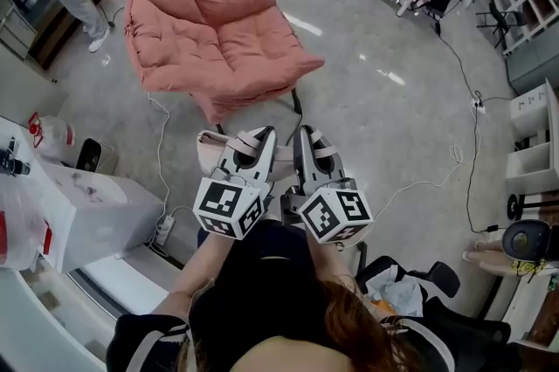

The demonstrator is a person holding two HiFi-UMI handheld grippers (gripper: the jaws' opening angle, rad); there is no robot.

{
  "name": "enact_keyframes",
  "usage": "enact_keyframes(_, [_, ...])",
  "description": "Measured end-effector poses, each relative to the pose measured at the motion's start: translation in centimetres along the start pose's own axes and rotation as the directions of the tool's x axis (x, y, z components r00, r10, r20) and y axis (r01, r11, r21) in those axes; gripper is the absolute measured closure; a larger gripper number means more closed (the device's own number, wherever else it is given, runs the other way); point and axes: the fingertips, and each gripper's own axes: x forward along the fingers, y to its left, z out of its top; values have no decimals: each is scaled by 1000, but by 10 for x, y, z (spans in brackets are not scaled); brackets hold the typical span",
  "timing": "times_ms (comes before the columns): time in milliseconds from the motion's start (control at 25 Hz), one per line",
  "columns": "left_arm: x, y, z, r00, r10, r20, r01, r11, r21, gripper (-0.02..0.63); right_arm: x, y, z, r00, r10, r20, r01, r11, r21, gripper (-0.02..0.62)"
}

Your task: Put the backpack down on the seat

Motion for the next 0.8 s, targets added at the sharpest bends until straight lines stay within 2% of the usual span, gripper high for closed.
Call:
enact_keyframes(360, [49,33,18,1000,-8,-11,7,999,-38,588,58,-19,16,1000,-11,-29,11,1000,-11,554])
enact_keyframes(800, [96,53,41,997,-66,-29,65,997,-52,588,112,-38,42,998,-57,14,58,998,-20,554])
